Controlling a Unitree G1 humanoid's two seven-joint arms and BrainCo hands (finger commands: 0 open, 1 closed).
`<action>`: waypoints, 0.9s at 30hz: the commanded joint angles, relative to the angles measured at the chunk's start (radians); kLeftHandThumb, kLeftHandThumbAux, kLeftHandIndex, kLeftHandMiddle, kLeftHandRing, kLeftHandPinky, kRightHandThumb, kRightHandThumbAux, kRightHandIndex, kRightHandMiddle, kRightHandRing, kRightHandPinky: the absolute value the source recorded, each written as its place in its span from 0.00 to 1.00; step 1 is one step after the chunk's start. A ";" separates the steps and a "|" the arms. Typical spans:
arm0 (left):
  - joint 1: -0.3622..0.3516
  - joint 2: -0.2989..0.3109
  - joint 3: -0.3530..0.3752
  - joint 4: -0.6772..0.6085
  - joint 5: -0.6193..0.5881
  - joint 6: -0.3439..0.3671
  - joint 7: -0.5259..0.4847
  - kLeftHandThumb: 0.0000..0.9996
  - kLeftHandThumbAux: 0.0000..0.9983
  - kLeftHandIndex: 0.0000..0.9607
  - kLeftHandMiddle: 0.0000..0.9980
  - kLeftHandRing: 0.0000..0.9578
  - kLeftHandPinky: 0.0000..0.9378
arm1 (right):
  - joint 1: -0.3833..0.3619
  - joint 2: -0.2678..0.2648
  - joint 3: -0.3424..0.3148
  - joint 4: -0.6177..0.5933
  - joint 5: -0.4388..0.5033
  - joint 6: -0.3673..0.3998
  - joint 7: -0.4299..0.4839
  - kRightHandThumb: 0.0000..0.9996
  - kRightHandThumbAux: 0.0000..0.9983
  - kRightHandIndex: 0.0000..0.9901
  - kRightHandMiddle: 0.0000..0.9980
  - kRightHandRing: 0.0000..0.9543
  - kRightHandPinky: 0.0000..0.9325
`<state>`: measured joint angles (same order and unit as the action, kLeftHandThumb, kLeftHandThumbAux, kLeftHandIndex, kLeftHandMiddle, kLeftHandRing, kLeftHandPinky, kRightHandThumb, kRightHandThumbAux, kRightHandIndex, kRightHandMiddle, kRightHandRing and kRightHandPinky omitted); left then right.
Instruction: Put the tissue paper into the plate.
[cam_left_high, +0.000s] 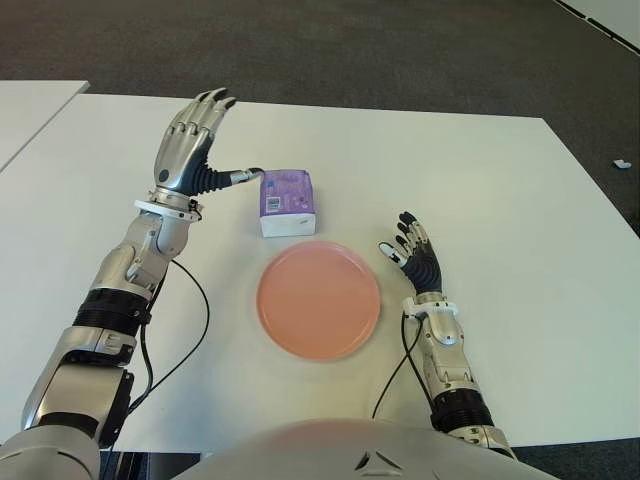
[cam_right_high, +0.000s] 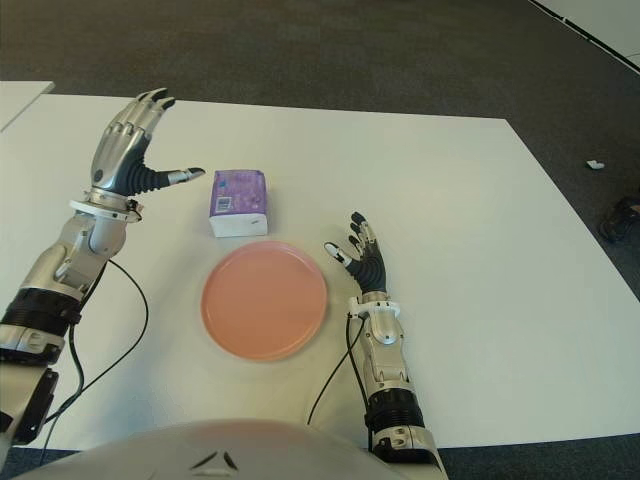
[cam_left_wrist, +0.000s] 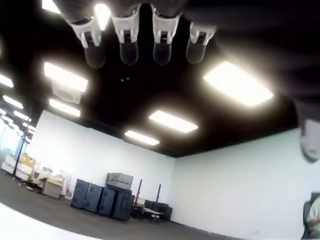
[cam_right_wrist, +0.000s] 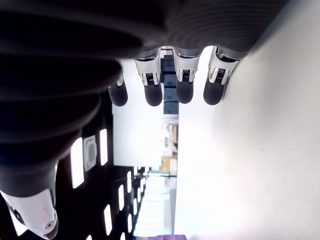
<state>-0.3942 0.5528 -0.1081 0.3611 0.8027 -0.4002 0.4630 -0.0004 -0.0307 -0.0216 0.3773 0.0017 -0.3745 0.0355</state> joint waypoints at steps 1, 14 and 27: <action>-0.017 0.036 -0.032 -0.019 0.049 0.022 -0.006 0.12 0.38 0.00 0.00 0.00 0.00 | 0.072 0.013 0.007 0.084 -0.007 0.055 -0.004 0.00 0.65 0.00 0.00 0.00 0.00; -0.130 0.100 -0.151 0.032 0.172 -0.020 0.055 0.09 0.39 0.00 0.00 0.00 0.00 | 0.072 0.015 0.013 0.072 -0.014 0.069 -0.013 0.00 0.66 0.00 0.00 0.00 0.00; -0.173 0.115 -0.286 0.114 0.224 -0.110 0.059 0.07 0.41 0.00 0.00 0.00 0.00 | 0.064 0.018 0.011 0.079 -0.010 0.076 -0.019 0.00 0.66 0.00 0.00 0.00 0.00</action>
<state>-0.5721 0.6562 -0.3611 0.4580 1.0150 -0.4830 0.5492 -0.0027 -0.0272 -0.0181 0.3778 -0.0055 -0.3753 0.0159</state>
